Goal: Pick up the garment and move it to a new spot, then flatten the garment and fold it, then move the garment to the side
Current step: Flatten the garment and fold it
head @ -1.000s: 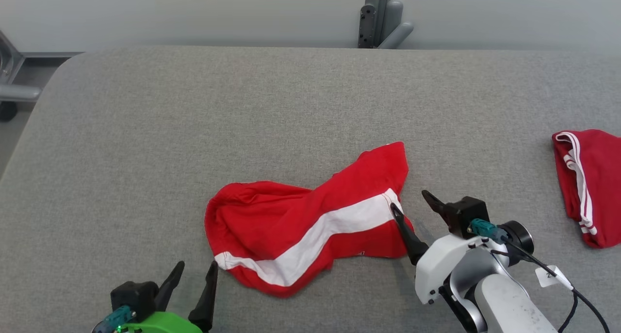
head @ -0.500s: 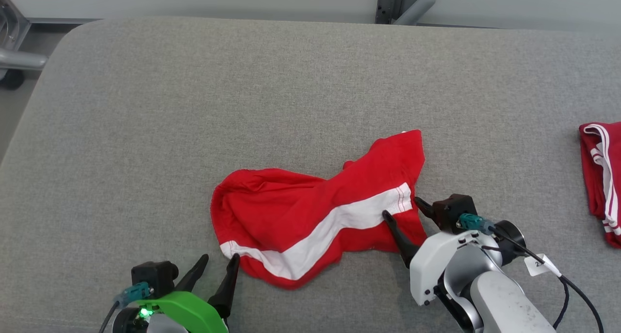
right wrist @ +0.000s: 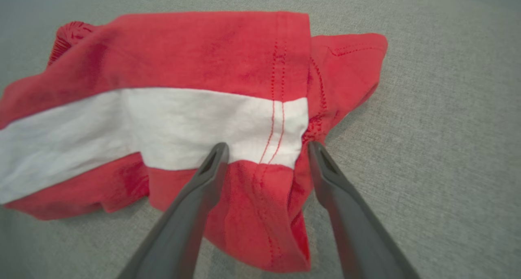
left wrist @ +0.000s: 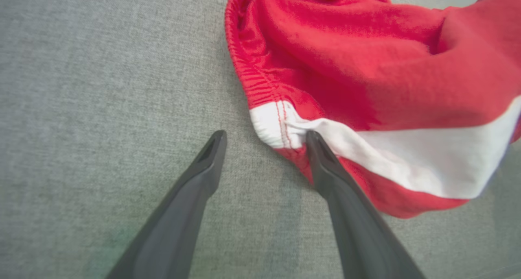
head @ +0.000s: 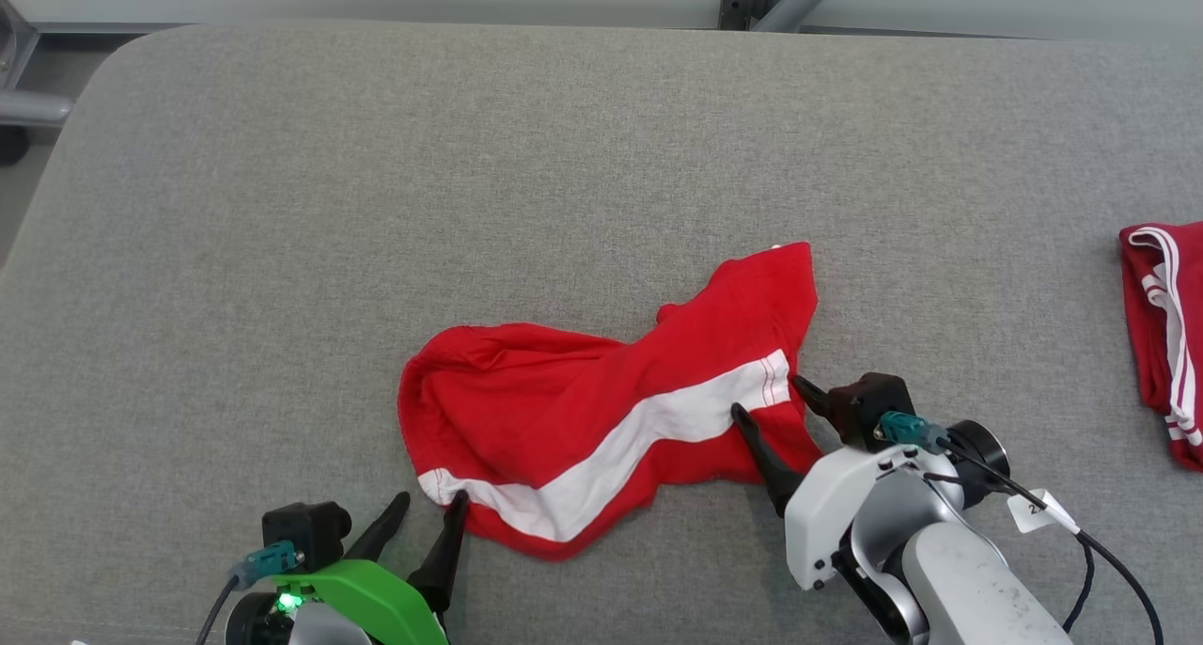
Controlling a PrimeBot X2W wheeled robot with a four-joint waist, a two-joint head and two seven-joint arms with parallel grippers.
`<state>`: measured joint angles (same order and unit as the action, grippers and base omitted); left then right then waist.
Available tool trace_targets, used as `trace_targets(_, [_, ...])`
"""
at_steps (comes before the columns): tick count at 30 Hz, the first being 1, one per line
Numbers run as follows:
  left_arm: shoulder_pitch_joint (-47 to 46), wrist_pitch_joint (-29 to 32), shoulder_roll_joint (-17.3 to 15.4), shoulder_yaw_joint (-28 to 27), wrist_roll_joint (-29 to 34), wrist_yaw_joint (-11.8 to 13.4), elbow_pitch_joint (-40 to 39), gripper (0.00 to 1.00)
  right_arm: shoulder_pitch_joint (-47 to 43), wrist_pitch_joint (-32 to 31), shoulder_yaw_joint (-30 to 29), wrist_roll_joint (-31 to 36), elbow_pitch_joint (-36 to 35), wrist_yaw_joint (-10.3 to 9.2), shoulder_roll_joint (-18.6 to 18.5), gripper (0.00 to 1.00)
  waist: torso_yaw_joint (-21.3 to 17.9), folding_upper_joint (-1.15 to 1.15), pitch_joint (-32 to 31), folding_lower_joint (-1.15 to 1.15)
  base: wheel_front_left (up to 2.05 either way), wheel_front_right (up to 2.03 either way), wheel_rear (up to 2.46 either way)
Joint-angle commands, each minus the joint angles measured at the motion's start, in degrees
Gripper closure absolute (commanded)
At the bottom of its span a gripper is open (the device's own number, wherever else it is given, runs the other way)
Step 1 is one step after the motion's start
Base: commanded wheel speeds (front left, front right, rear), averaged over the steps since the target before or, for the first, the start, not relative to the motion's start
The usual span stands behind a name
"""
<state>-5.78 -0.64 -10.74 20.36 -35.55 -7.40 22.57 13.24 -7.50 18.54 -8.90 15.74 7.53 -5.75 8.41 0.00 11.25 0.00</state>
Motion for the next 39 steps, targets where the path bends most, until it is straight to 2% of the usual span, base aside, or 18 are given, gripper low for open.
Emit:
trace_targets(1, [-1.19, -0.41, -0.45, 0.42, -0.42, -0.12, 0.6, 0.0, 0.73, 0.08, 0.23, -0.21, -0.23, -0.09, -0.06, 0.0, -0.08, 0.0, 0.09, 0.0, 0.0, 0.0, 0.0])
trace_targets(15, [-3.9, -3.17, -0.68, 4.08, -2.58, -0.12, 4.23, 0.0, 0.9, 0.41, 0.94, 0.11, -0.57, -0.09, -0.29, 0.0, -1.22, 0.0, 0.65, 0.0, 0.0, 0.0, 0.0])
trace_targets(16, [-4.12, -3.28, -0.87, 4.44, -2.34, -0.12, 4.53, 0.26, 1.02, 0.44, 0.94, 0.16, -0.58, -0.09, -0.25, 0.0, -1.3, 0.0, 0.77, 0.0, 0.0, 0.0, 0.0])
trace_targets(18, [-4.52, -3.68, -0.99, 5.03, -2.7, -0.12, 5.12, 0.55, 1.1, 0.49, 0.83, -0.05, -0.47, -0.09, -0.13, 0.0, -1.38, 0.0, 0.98, 0.0, 0.0, 0.0, 0.0])
trace_targets(19, [-4.69, -3.69, -1.07, 5.45, -2.95, -0.12, 5.29, 0.73, 1.07, 0.43, 0.84, -0.16, -0.36, -0.09, -0.1, 0.0, -1.4, 0.0, 1.05, 0.0, 0.0, 0.0, 0.0])
trace_targets(20, [-4.79, -3.84, -1.2, 5.83, -3.19, -0.12, 5.47, 0.93, 1.05, 0.27, 0.79, -0.3, -0.21, -0.09, -0.05, 0.31, -1.43, 0.0, 1.1, 0.0, 0.0, 0.0, 0.0])
trace_targets(21, [-4.94, -3.92, -1.35, 6.4, -3.52, -0.12, 5.64, 1.0, 1.12, 0.2, 0.84, -0.38, -0.1, -0.09, -0.05, 0.59, -1.44, 0.0, 1.13, 0.0, 0.0, 0.0, 0.0])
trace_targets(23, [-5.34, -4.48, -1.75, 7.1, -4.14, -0.12, 5.8, 1.0, 1.23, 0.2, 0.8, -0.59, 0.1, -0.09, -0.03, 0.91, -1.44, 0.0, 1.17, 0.0, 0.0, 0.0, 0.0])
trace_targets(24, [-5.45, -4.75, -1.93, 7.36, -4.51, -0.12, 5.95, 1.0, 1.29, 0.23, 0.88, -0.52, 0.19, -0.09, -0.08, 1.0, -1.47, 0.0, 1.16, 0.0, 0.0, 0.0, 0.0])
trace_targets(30, [-6.04, -6.29, -2.91, 8.37, -6.17, -0.12, 6.45, 1.0, 1.4, 1.26, 0.46, 0.31, -0.05, -0.09, -0.11, 1.0, -1.87, 0.0, 0.85, 0.0, 0.0, 0.0, 0.0])
trace_targets(31, [-6.05, -6.44, -3.08, 8.36, -6.24, -0.12, 6.45, 1.0, 1.28, 1.29, 0.43, 0.46, -0.13, -0.09, -0.07, 0.93, -1.95, 0.0, 0.77, 0.0, 0.0, 0.0, 0.0])
trace_targets(33, [-6.09, -6.75, -3.48, 8.43, -6.63, -0.12, 6.44, 1.0, 0.92, 1.4, 0.33, 0.32, -0.29, -0.09, 0.02, 1.0, -2.11, 0.0, 0.67, 0.0, 0.0, 0.0, 0.0])
trace_targets(39, [-5.41, -7.57, -4.47, 7.88, -7.72, -0.06, 5.64, 1.0, -0.14, 1.67, 0.17, -0.76, -0.68, -0.09, -0.01, 1.0, -2.67, 0.0, 0.06, 0.0, 0.0, 0.0, 0.0])
